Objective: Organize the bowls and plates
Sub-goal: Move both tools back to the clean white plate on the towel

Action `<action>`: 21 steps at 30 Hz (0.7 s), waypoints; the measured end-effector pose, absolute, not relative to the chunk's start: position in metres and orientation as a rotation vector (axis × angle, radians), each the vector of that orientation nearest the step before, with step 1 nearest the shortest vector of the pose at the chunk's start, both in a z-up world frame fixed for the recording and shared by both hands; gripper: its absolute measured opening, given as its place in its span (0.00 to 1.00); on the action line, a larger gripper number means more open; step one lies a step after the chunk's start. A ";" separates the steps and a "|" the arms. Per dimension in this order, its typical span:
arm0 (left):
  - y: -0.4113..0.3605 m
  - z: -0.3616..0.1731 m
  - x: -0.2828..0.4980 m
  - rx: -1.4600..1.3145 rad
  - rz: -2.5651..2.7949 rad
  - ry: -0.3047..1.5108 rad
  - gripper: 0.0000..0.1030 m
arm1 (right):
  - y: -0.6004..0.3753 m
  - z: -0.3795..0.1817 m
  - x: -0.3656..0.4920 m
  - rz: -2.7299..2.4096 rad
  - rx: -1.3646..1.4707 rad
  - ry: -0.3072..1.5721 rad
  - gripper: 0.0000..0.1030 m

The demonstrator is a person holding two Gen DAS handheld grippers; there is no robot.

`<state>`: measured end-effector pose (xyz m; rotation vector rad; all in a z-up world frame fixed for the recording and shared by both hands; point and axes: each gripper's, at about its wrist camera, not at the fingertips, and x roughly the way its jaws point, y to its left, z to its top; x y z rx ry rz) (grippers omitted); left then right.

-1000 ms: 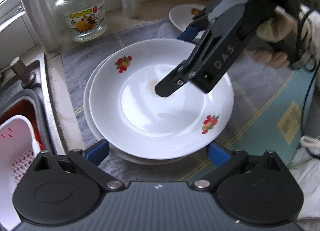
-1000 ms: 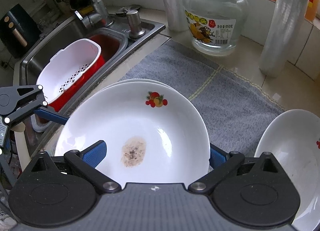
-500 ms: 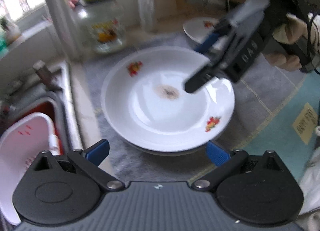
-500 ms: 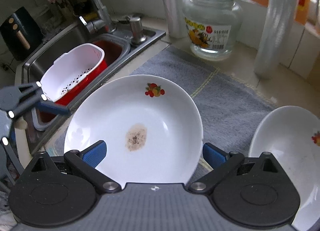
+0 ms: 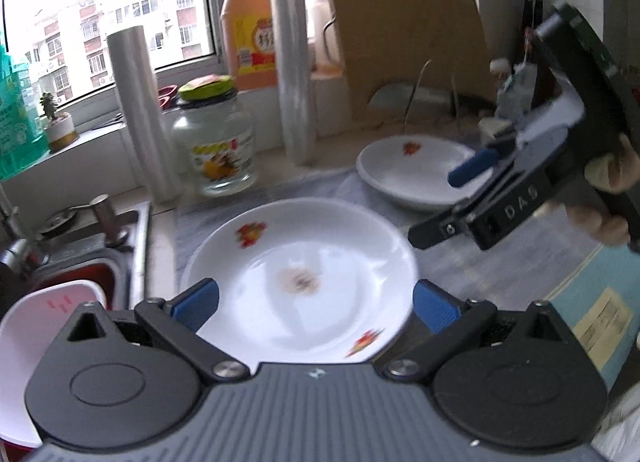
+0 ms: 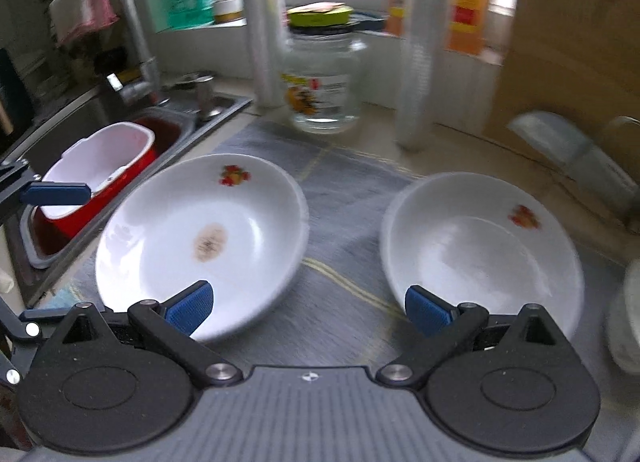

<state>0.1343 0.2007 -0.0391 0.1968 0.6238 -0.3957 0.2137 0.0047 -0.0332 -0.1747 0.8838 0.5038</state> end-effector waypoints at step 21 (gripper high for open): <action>0.035 -0.037 0.118 0.049 -0.195 0.637 0.99 | -0.161 -0.011 0.198 0.561 -0.165 0.798 1.00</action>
